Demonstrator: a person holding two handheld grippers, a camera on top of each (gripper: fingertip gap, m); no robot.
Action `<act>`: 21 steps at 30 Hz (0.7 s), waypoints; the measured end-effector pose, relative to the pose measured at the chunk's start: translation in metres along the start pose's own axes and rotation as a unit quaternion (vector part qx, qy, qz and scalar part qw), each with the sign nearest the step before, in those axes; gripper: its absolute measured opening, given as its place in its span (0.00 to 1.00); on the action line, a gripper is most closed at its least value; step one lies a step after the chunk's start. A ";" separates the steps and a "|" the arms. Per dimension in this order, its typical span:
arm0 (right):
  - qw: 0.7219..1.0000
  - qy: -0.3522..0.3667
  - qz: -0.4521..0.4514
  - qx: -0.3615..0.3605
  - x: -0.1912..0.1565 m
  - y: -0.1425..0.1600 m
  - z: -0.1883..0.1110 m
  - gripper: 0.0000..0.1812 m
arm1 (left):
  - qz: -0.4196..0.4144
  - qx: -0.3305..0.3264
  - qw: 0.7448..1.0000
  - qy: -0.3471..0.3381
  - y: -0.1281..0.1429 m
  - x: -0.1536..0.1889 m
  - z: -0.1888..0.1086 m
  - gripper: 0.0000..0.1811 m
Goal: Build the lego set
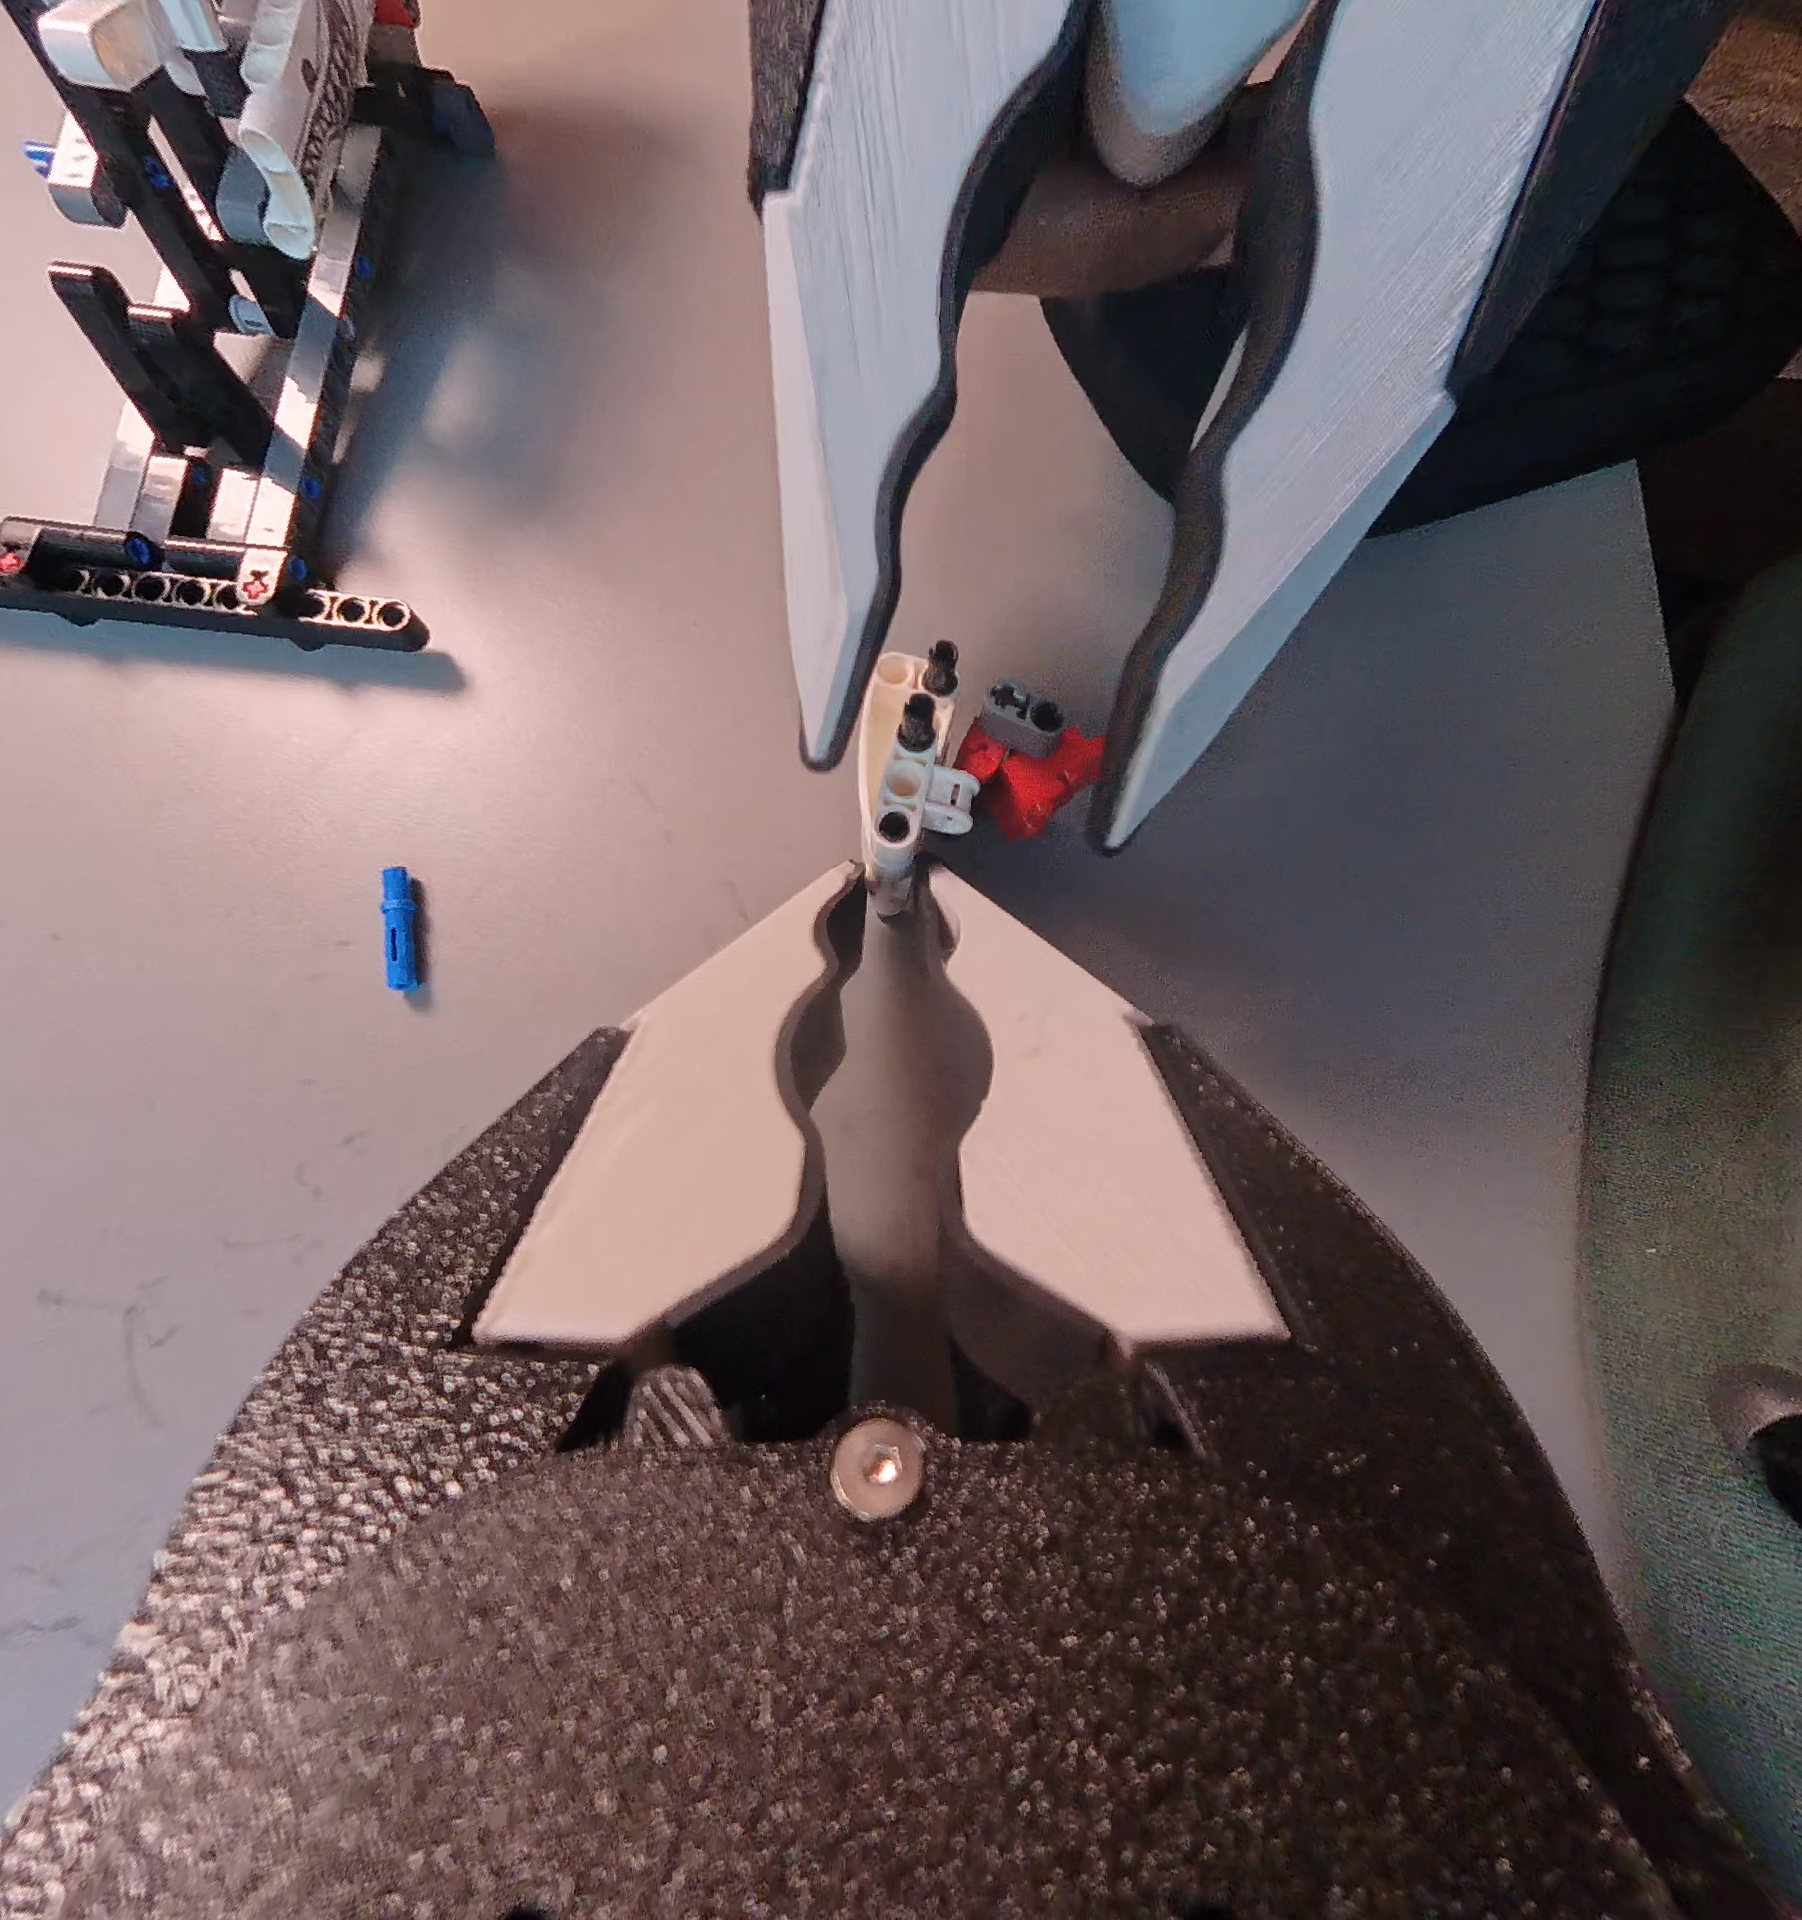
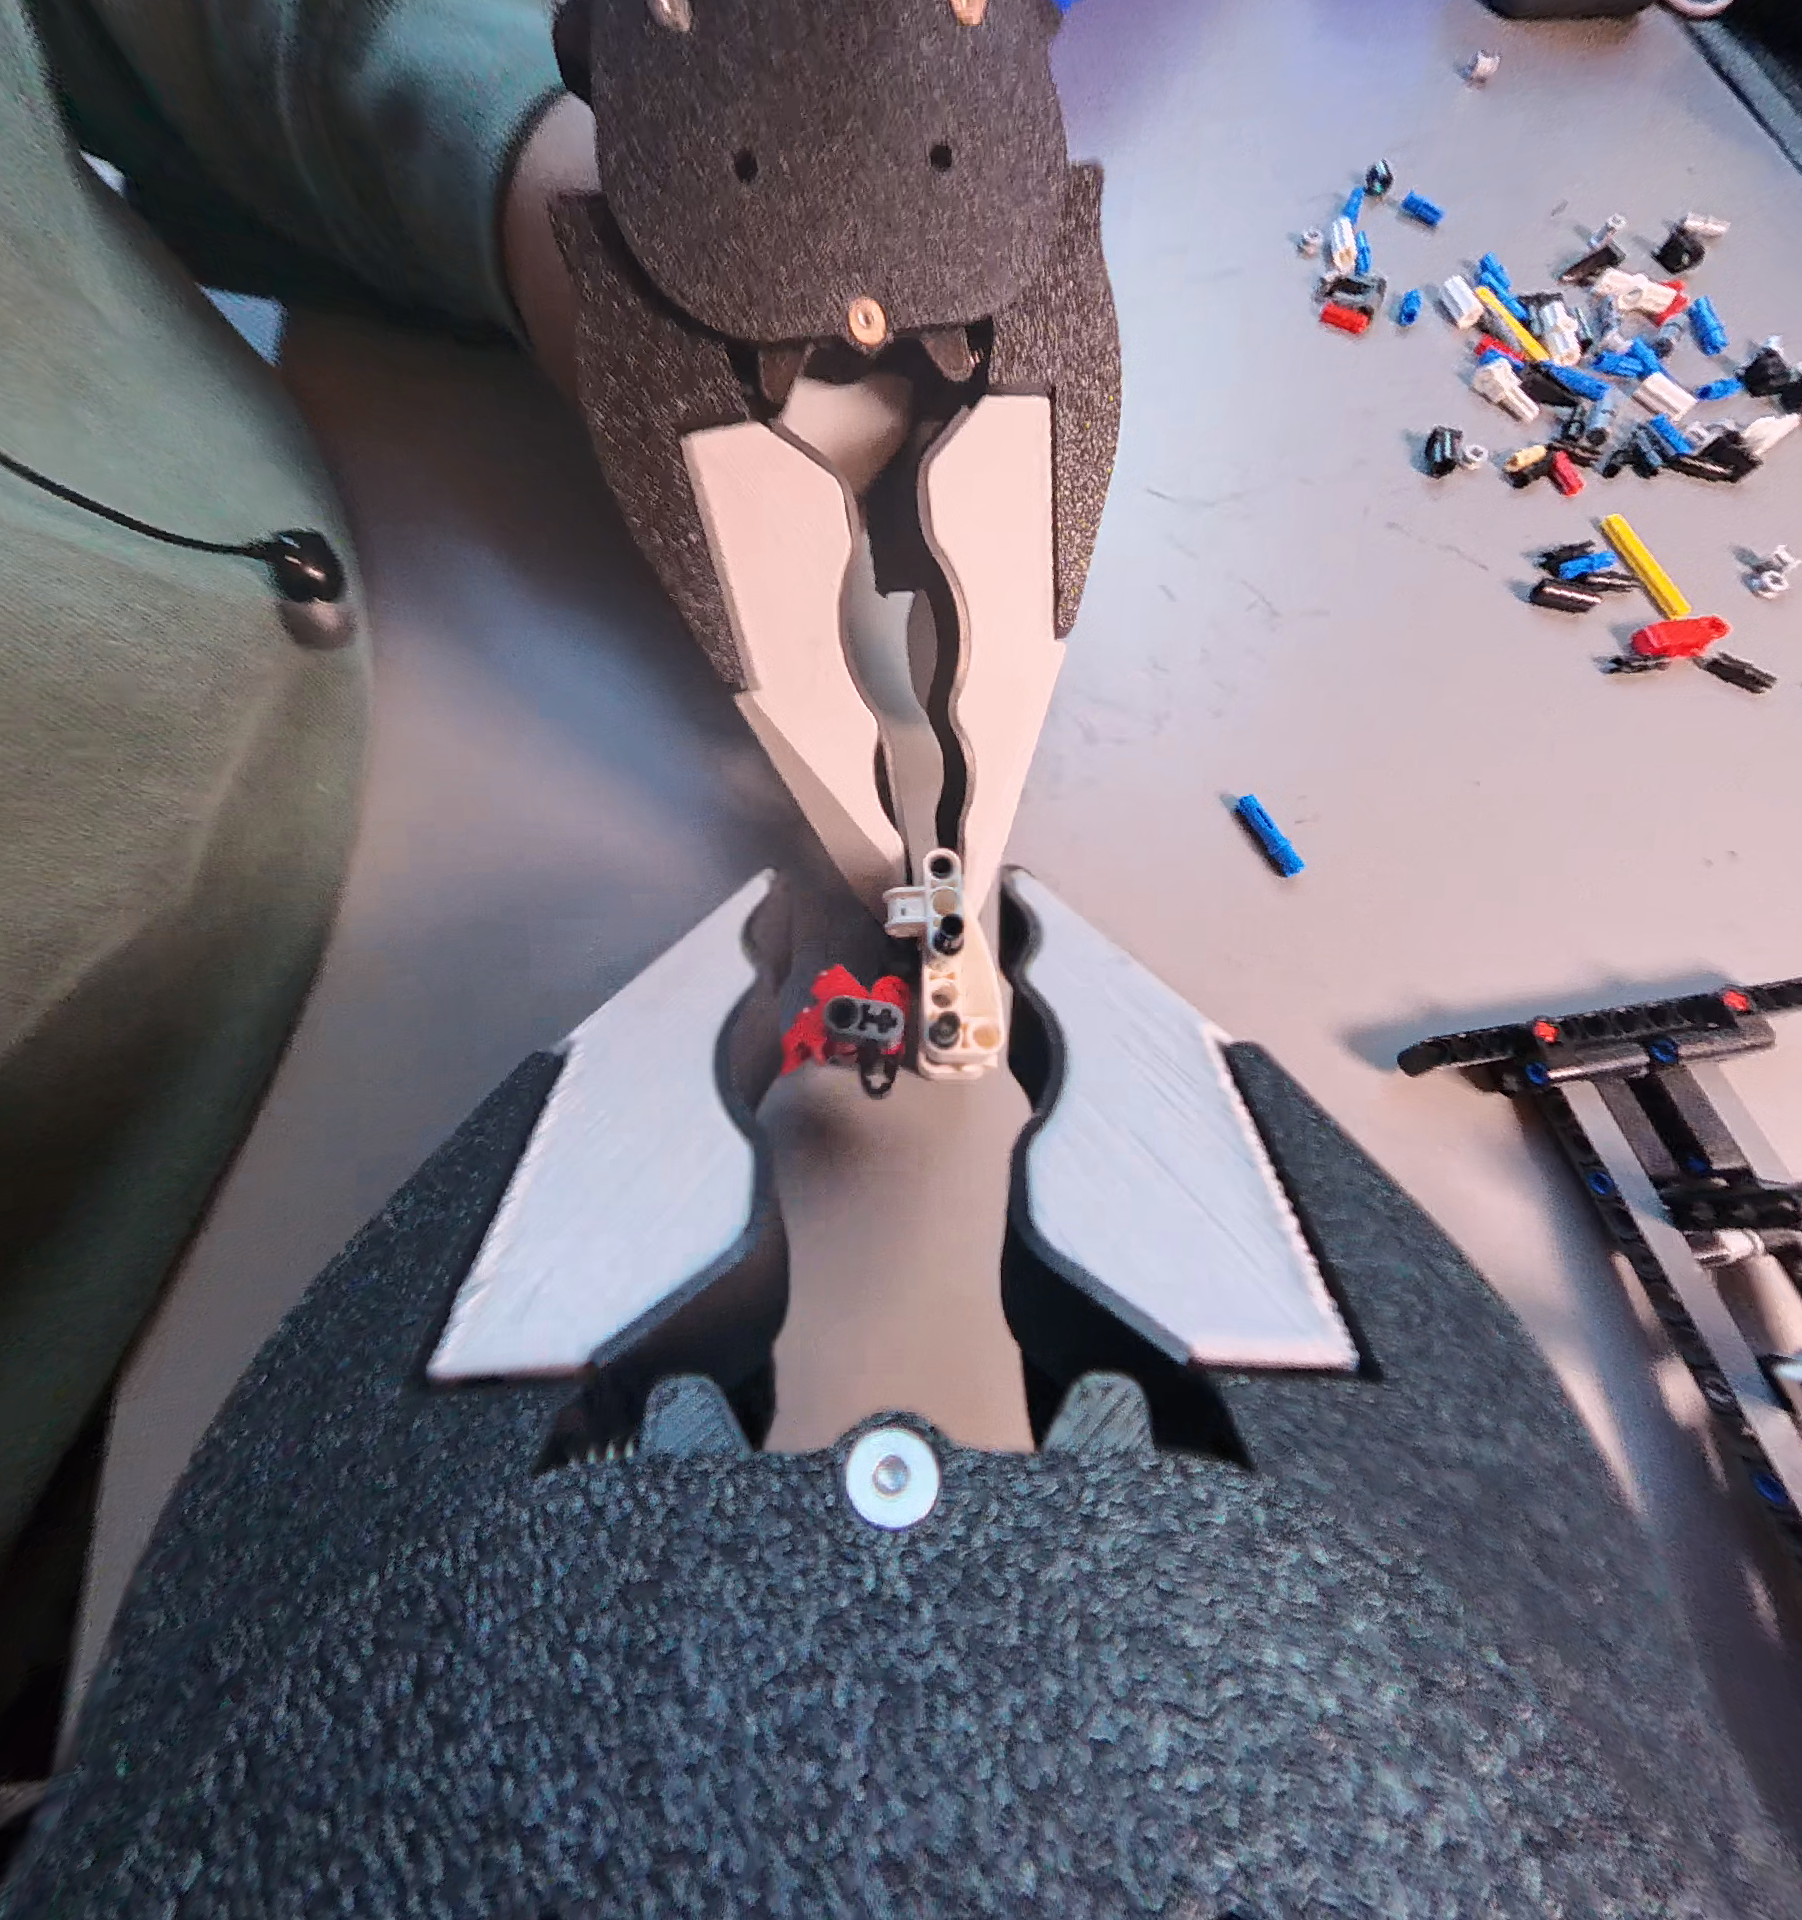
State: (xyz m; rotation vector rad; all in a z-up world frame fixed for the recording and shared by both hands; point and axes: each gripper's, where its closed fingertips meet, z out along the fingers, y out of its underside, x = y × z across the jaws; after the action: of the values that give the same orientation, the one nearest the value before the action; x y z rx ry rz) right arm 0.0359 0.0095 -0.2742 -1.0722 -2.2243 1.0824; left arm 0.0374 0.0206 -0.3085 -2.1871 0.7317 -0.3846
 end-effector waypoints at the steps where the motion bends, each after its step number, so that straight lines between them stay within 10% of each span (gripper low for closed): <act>1: 1.000 -0.008 0.003 0.002 -0.001 -0.001 -0.005 0.24 | -0.002 0.000 1.000 0.000 0.000 0.000 -0.001 0.05; 14: 0.997 -0.037 -0.015 -0.064 -0.039 0.020 -0.009 0.12 | -0.034 0.002 0.999 -0.016 0.006 -0.009 -0.008 0.05; 21: 0.998 0.059 0.006 -0.034 0.065 -0.008 -0.015 0.08 | -0.060 0.016 0.998 -0.001 0.010 -0.011 -0.020 0.09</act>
State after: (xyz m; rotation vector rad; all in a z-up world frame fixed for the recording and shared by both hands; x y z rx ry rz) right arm 0.0024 0.0649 -0.2553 -1.1487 -2.1782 0.9289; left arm 0.0154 0.0103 -0.3038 -2.2069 0.5905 -0.4527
